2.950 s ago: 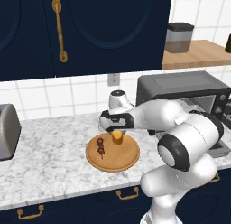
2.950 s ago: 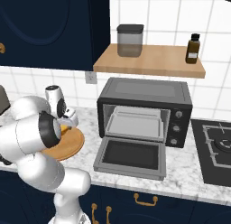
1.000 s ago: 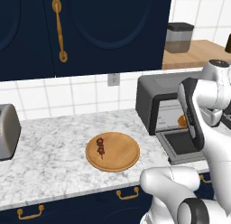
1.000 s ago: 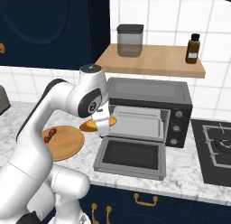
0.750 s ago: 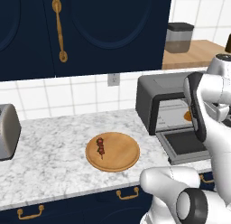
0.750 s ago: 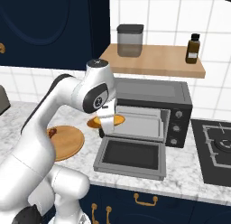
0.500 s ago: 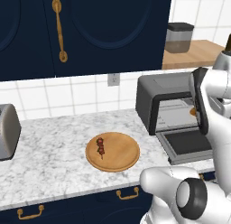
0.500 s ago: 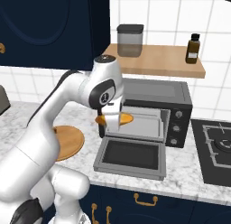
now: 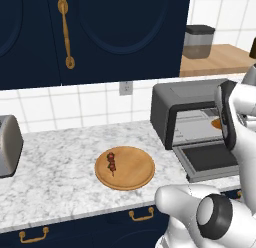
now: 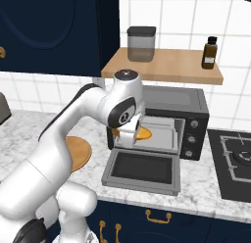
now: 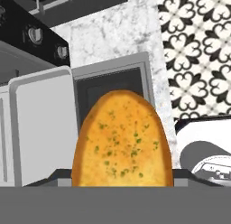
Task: Pick up the kebab skewer and baguette bread, and place them inside the toaster oven. Close the toaster oven door and start by setting the timer.
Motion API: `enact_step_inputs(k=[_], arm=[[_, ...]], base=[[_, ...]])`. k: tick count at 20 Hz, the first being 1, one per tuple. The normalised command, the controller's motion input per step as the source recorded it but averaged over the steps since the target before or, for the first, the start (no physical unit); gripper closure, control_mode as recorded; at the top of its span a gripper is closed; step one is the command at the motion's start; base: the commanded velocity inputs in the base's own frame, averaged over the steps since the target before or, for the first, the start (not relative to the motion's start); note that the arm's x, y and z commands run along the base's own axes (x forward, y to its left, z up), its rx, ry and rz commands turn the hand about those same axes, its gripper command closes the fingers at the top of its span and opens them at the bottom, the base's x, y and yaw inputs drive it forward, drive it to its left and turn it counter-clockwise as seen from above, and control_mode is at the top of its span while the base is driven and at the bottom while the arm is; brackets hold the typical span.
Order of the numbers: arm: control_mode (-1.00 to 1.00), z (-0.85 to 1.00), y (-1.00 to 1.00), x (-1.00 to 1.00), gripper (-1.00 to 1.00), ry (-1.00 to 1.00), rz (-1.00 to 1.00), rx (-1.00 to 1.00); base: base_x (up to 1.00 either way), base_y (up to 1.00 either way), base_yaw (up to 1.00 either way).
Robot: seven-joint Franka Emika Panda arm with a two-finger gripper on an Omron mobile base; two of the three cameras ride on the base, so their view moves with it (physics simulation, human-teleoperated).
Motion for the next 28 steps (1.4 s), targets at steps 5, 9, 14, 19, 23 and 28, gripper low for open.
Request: enact_step_inputs(k=[5, 9, 14, 19, 23, 28], arm=[[-1.0, 0.0, 0.0, 0.01, 1.0, -0.29, 0.13, 0.06], [-1.0, -0.16, 0.0, 0.26, 1.0, -0.19, 0.06, 0.0], [-1.0, -0.28, 0.0, 0.71, 1.0, -0.05, 0.0, 0.03], [-1.0, -0.19, -0.01, 0.65, 1.0, 0.0, 0.0, 0.05], [-1.0, -0.26, -0.05, 0.41, 1.0, 0.0, 0.0, 0.05], [-1.0, -0.24, -0.05, 0.27, 1.0, 0.0, 0.0, 0.03]], base=[[0.0, 0.0, 0.0], [0.0, 0.0, 0.0], [0.0, 0.0, 0.0], [0.0, 0.0, 0.0], [0.0, 0.0, 0.0], [0.0, 0.0, 0.0]])
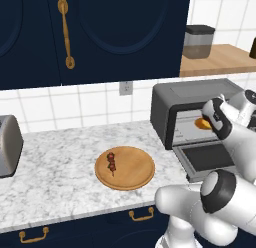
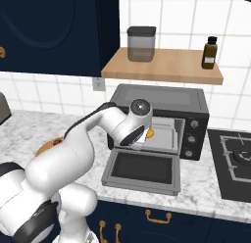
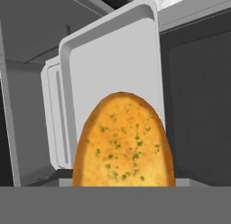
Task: Pick up the kebab skewer and baguette bread, and place them inside the toaster oven. Close the toaster oven door and start by setting the timer.
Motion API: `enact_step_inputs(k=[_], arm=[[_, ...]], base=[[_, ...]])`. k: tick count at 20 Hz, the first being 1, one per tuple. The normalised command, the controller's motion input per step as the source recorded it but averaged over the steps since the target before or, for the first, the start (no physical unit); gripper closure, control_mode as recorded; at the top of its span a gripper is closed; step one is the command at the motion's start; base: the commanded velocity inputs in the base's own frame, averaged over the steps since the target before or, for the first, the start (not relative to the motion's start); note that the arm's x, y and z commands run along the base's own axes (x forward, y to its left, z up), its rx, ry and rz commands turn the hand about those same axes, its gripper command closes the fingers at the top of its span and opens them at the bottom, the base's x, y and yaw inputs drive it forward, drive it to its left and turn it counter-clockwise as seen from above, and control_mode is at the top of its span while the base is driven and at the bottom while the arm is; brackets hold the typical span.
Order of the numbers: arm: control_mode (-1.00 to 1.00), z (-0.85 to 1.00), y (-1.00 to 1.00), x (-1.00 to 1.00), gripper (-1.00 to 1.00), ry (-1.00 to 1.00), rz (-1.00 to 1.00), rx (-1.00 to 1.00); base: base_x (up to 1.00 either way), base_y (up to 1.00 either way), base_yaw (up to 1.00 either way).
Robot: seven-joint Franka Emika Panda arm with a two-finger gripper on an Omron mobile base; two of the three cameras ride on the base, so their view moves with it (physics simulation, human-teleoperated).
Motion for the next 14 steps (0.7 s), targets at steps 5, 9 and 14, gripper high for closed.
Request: enact_step_inputs(k=[5, 9, 14], arm=[[-1.0, -0.2, 0.0, 0.3, 1.0, 0.0, 0.0, 0.0], [-1.0, -0.13, 0.0, 0.3, 1.0, 0.0, 0.0, 0.0], [-1.0, -0.07, 0.0, 0.25, 1.0, 0.0, 0.0, 0.0]], base=[[0.0, 0.0, 0.0], [0.0, 0.0, 0.0], [0.0, 0.0, 0.0]])
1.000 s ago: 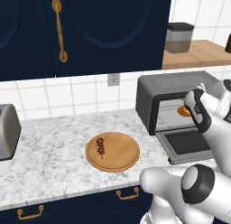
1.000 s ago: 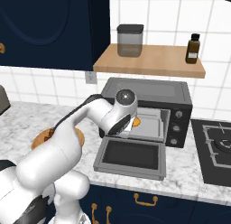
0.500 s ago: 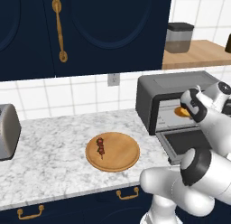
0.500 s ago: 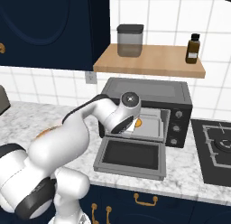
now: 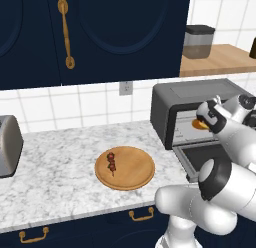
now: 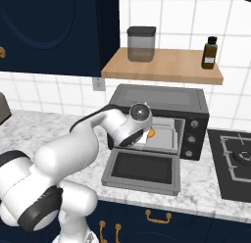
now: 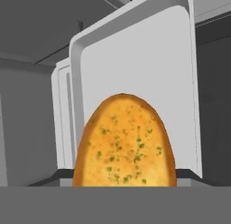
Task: Pick up the kebab skewer and baguette bread, and place them inside the toaster oven. Close the toaster oven door and start by setting the timer.
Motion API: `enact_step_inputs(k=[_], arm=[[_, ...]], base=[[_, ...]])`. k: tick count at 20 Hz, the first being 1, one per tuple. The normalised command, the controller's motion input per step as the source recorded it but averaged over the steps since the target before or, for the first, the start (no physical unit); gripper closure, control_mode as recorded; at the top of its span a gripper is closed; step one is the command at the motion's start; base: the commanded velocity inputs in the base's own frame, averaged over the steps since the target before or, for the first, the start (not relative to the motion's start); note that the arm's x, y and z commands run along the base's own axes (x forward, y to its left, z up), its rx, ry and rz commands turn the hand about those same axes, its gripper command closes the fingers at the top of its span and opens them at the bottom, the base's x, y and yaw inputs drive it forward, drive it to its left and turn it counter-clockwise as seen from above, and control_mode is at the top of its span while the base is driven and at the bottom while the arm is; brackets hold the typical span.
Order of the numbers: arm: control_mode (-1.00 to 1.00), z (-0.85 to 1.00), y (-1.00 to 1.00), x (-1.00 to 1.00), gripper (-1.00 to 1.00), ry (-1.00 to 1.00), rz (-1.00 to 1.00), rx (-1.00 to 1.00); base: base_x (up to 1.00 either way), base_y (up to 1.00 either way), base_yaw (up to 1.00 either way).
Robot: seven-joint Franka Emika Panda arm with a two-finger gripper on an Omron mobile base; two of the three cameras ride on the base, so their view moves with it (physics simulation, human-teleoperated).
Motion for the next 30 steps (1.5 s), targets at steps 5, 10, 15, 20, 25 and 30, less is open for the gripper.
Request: enact_step_inputs(k=[5, 10, 15, 20, 25, 30], arm=[[-1.0, 0.0, 0.0, 0.21, -1.0, 0.0, 0.0, 0.0], [-1.0, 0.0, 0.0, 0.1, -1.0, 0.0, 0.0, 0.0], [-1.0, 0.0, 0.0, 0.07, -1.0, 0.0, 0.0, 0.0], [-1.0, 0.0, 0.0, 0.1, -1.0, 0.0, 0.0, 0.0], [-1.0, 0.13, -0.05, -0.01, -1.0, 0.01, 0.0, 0.0], [-1.0, 0.11, -0.15, -0.94, -1.0, 0.02, 0.02, -0.02]], base=[[0.0, 0.0, 0.0], [0.0, 0.0, 0.0], [0.0, 0.0, 0.0], [0.0, 0.0, 0.0], [0.0, 0.0, 0.0], [0.0, 0.0, 0.0]])
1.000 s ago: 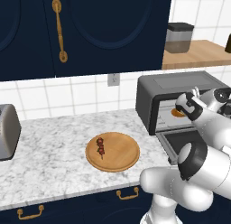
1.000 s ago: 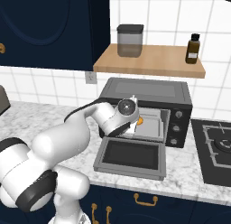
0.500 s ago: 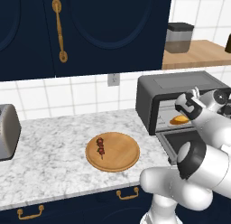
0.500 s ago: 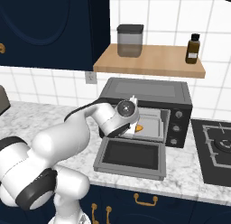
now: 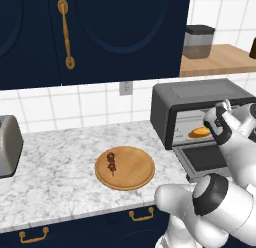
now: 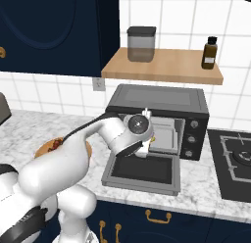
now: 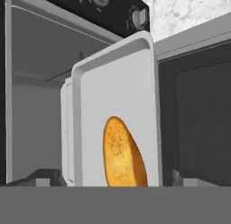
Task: Pick up the kebab skewer and baguette bread, and place them inside the toaster oven. Close the toaster oven door and start by setting the timer.
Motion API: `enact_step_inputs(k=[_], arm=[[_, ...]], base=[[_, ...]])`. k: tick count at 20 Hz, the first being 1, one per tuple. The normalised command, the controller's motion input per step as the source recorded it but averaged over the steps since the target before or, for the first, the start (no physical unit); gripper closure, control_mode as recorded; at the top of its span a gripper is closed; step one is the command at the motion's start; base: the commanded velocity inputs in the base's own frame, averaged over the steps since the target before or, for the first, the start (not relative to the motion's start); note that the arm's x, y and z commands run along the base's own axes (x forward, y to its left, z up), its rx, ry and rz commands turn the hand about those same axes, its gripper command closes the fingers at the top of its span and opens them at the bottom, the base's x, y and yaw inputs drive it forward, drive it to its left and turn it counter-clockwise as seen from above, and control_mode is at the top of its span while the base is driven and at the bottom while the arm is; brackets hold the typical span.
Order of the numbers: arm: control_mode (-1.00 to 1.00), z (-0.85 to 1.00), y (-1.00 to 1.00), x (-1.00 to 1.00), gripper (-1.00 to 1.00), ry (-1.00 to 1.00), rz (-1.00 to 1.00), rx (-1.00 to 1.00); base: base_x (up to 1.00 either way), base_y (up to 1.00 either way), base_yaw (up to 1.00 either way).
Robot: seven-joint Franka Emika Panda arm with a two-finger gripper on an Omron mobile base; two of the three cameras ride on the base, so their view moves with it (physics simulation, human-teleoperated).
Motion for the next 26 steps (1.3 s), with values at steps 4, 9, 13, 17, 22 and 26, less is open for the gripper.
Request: enact_step_inputs(k=[4, 9, 13, 17, 22, 26], arm=[[-1.0, 0.01, 0.08, -1.0, -1.0, 0.04, 0.17, -0.08], [-1.0, 0.48, 0.3, -0.79, -1.0, 0.09, 0.26, -0.08], [-1.0, 0.62, 0.7, -0.09, -1.0, 0.16, 0.31, -0.09], [-1.0, 0.4, 0.82, 0.0, -1.0, 0.18, 0.29, -0.13], [-1.0, 0.07, 0.98, -0.03, -1.0, 0.11, 0.18, -0.17], [-1.0, 0.0, 0.76, 0.0, -1.0, 0.07, 0.09, -0.12]], base=[[0.0, 0.0, 0.0], [0.0, 0.0, 0.0], [0.0, 0.0, 0.0], [0.0, 0.0, 0.0], [0.0, 0.0, 0.0], [0.0, 0.0, 0.0]])
